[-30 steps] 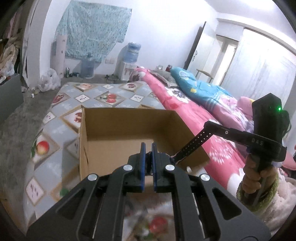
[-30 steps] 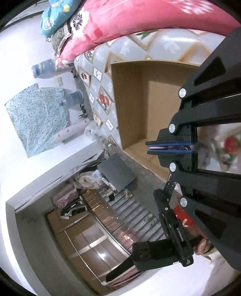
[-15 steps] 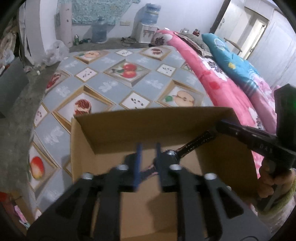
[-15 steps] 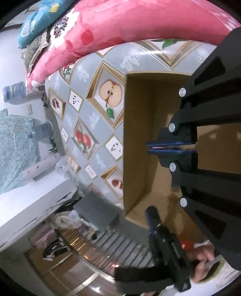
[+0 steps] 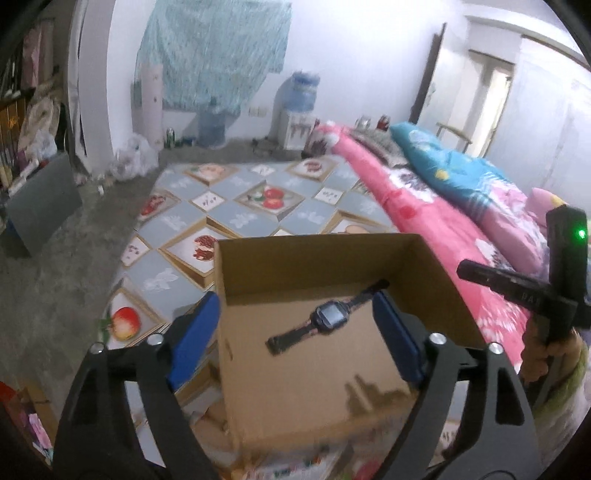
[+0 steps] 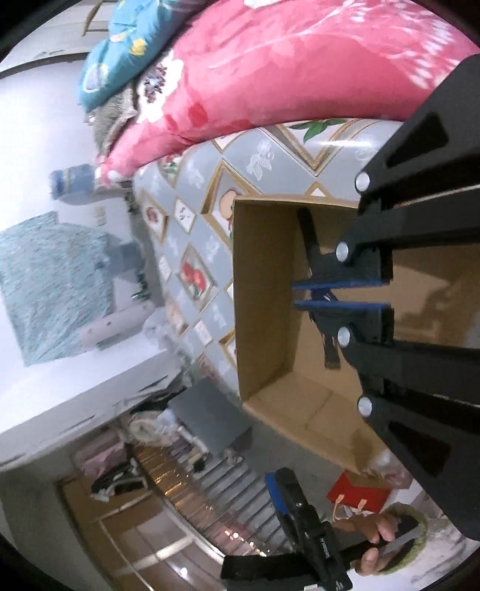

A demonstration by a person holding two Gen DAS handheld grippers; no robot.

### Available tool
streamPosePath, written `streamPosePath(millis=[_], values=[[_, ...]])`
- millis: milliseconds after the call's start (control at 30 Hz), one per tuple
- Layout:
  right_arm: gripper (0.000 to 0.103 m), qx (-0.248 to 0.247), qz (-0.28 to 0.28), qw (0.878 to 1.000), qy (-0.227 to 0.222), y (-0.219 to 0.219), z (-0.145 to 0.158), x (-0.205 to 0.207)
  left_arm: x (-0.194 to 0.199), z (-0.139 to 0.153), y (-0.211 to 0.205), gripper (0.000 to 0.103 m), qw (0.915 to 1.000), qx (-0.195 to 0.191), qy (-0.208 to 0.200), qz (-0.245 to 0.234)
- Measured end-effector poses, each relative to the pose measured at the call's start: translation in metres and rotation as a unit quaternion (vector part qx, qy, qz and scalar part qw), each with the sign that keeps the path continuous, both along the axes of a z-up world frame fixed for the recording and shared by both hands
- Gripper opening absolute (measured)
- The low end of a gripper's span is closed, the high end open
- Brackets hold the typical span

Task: Organize jewelry
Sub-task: 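Lower the smartwatch into the box and open the right gripper, then withdraw the right gripper from the box back toward the table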

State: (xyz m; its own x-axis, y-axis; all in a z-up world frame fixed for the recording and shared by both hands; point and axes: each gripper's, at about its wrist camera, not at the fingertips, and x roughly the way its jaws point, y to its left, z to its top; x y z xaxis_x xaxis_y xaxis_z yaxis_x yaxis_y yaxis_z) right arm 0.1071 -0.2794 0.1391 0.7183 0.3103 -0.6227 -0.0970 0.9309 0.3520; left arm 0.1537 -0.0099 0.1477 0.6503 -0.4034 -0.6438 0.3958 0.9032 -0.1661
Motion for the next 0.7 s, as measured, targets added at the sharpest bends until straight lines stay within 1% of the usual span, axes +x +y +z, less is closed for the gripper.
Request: streamPosePath(millis=[33, 67, 100, 200, 267, 333, 367, 433, 467, 500, 567, 633, 700], values=[[0.029, 0.001, -0.001, 1.0, -0.007, 0.001, 0.002, -0.011, -0.016, 0.001, 0.008, 0.085, 0.9999, -0.004, -0.011, -0.001], [0.03, 0.001, 0.001, 1.0, -0.011, 0.002, 0.004, -0.02, -0.027, 0.0, 0.013, 0.085, 0.9999, -0.007, -0.014, -0.002], [0.031, -0.004, 0.006, 1.0, -0.012, 0.005, 0.005, -0.027, -0.037, -0.002, 0.018, 0.086, 0.9999, -0.008, -0.014, -0.004], [0.031, -0.02, 0.023, 1.0, -0.003, 0.013, 0.009, -0.033, -0.056, -0.015, 0.032, 0.086, 0.9999, -0.005, 0.011, 0.007], [0.031, -0.024, 0.042, 0.999, 0.01, 0.019, 0.013, -0.027, -0.065, -0.024, 0.045, 0.086, 0.9993, -0.016, 0.026, 0.021], [0.031, -0.02, 0.076, 0.996, 0.036, 0.027, 0.013, -0.012, -0.071, -0.033, 0.056, 0.086, 0.9986, -0.018, 0.03, 0.039], [0.031, -0.021, 0.092, 0.994, 0.055, 0.033, 0.011, -0.003, -0.073, -0.036, 0.059, 0.086, 0.9983, -0.019, 0.03, 0.047], [0.031, -0.029, 0.123, 0.986, 0.107, 0.046, 0.001, 0.022, -0.076, -0.043, 0.068, 0.086, 0.997, -0.019, 0.033, 0.068], [0.031, -0.04, 0.136, 0.98, 0.14, 0.054, -0.009, 0.039, -0.077, -0.047, 0.073, 0.086, 0.9963, -0.022, 0.035, 0.076], [0.031, -0.047, 0.143, 0.975, 0.161, 0.059, -0.017, 0.051, -0.078, -0.05, 0.076, 0.086, 0.9959, -0.024, 0.036, 0.079], [0.028, -0.06, 0.157, 0.962, 0.214, 0.072, -0.038, 0.079, -0.079, -0.056, 0.084, 0.086, 0.995, -0.027, 0.039, 0.088], [0.023, -0.067, 0.169, 0.949, 0.256, 0.084, -0.058, 0.101, -0.079, -0.062, 0.091, 0.086, 0.9942, -0.025, 0.038, 0.097], [0.021, -0.082, 0.174, 0.937, 0.292, 0.095, -0.082, 0.118, -0.076, -0.068, 0.095, 0.086, 0.9936, -0.021, 0.038, 0.104]])
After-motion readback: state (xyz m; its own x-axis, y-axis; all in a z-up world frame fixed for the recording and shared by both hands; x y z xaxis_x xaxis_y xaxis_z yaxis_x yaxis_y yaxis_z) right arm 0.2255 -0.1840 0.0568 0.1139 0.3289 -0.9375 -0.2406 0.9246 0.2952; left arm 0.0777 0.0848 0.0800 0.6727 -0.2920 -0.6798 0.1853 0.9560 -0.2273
